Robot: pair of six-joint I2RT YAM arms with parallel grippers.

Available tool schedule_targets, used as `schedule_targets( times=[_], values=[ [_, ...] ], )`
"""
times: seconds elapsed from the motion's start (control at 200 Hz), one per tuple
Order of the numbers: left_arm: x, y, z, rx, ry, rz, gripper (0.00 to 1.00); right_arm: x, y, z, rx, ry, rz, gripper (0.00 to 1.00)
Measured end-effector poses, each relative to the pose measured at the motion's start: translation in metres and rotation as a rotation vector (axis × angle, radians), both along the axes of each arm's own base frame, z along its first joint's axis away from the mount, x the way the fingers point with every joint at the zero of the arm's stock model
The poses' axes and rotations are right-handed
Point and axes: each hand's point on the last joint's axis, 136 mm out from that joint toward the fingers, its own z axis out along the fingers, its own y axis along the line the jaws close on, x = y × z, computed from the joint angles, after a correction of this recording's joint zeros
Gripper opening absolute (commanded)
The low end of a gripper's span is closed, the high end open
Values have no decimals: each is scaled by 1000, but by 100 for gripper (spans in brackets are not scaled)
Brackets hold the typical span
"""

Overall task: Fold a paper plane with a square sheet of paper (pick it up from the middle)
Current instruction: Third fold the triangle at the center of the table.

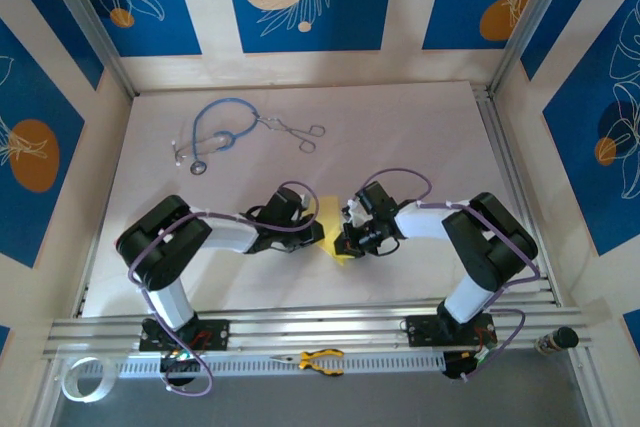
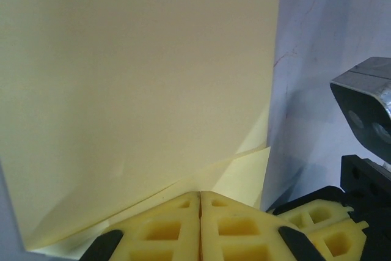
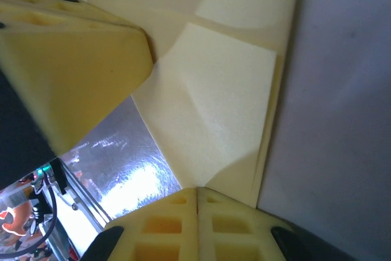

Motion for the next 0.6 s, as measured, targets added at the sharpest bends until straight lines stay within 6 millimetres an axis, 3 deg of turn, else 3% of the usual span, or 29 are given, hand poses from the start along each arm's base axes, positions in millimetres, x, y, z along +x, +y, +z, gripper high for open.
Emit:
schedule_targets(
  times=[0.115, 0.315, 0.435, 0.6],
  values=[
    [0, 0, 0, -24, 3, 10, 7, -4, 2, 10, -3, -17, 28, 1],
    [0, -1, 1, -37, 7, 9, 7, 3, 26, 33, 42, -93, 93, 1],
    [0, -1, 0, -37, 8, 10, 6, 9, 32, 23, 23, -90, 96, 1],
    [0, -1, 0, -36, 8, 10, 6, 7, 25, -1, -32, -55, 84, 1]
  ],
)
